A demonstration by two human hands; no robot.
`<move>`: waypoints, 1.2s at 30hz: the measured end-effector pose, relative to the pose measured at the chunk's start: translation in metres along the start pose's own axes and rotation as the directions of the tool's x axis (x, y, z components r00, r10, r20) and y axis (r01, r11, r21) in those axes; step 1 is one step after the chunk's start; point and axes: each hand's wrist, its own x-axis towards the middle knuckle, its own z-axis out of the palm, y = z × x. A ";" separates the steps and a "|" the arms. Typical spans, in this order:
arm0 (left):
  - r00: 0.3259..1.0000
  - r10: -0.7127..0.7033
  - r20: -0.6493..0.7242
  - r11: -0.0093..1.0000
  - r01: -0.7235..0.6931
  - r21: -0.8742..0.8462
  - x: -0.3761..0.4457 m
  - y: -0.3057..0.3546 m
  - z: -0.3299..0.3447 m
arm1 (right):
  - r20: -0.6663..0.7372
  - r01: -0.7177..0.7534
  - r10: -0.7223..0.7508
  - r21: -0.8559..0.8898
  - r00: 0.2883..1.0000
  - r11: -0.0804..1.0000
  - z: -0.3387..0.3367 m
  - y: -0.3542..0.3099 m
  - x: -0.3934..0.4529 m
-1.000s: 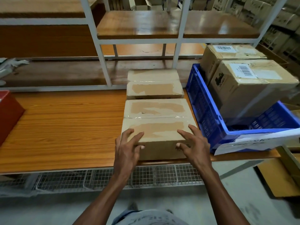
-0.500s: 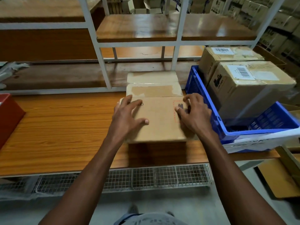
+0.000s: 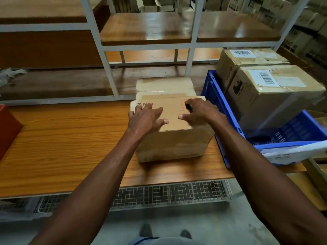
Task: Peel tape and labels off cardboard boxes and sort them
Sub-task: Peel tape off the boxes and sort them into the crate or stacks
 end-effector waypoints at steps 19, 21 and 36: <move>0.998 0.009 0.067 1.000 -0.009 -0.002 -0.024 0.035 -0.001 | -0.047 0.044 -0.045 -0.014 0.998 0.999 0.000 -0.027 0.001; 0.998 0.016 0.065 1.000 -0.015 -0.004 -0.024 0.033 -0.001 | -0.193 0.025 -0.003 0.111 0.981 0.993 0.015 -0.019 -0.010; 0.981 0.071 -0.178 0.997 -0.077 -0.024 -0.049 0.008 0.054 | -0.338 0.135 -0.082 0.137 0.938 0.981 0.083 0.015 -0.055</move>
